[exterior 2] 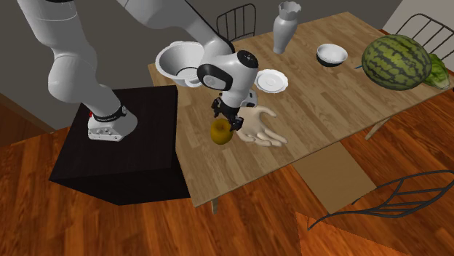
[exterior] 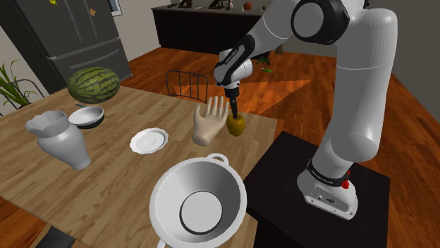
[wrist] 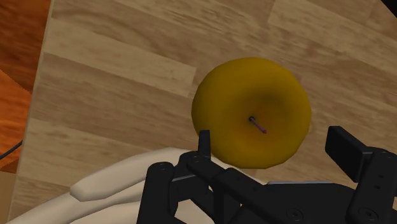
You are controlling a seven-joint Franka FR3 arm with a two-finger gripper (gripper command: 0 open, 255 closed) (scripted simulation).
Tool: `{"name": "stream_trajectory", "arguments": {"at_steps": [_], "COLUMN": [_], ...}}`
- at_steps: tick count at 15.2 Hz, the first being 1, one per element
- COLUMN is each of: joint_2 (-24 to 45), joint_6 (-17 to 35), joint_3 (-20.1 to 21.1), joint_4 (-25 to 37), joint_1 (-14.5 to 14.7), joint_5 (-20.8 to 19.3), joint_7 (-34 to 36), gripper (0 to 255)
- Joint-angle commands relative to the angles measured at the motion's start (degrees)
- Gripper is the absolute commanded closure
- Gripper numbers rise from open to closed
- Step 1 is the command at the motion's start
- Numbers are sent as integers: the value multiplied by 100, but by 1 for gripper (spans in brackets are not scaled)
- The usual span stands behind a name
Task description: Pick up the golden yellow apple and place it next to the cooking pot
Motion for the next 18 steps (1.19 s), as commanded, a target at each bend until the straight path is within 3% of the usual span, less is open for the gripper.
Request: {"name": "stream_trajectory", "arguments": {"at_steps": [1, 2, 11, 18], "joint_2": [0, 0, 1, -406], "joint_6": [0, 0, 1, -460], "joint_3": [0, 0, 0, -73], "joint_4": [0, 0, 0, 81], "joint_1": [0, 0, 0, 56], "joint_5": [0, 0, 0, -188], "joint_7": [0, 0, 0, 123], "gripper": [0, 255, 255, 255]}}
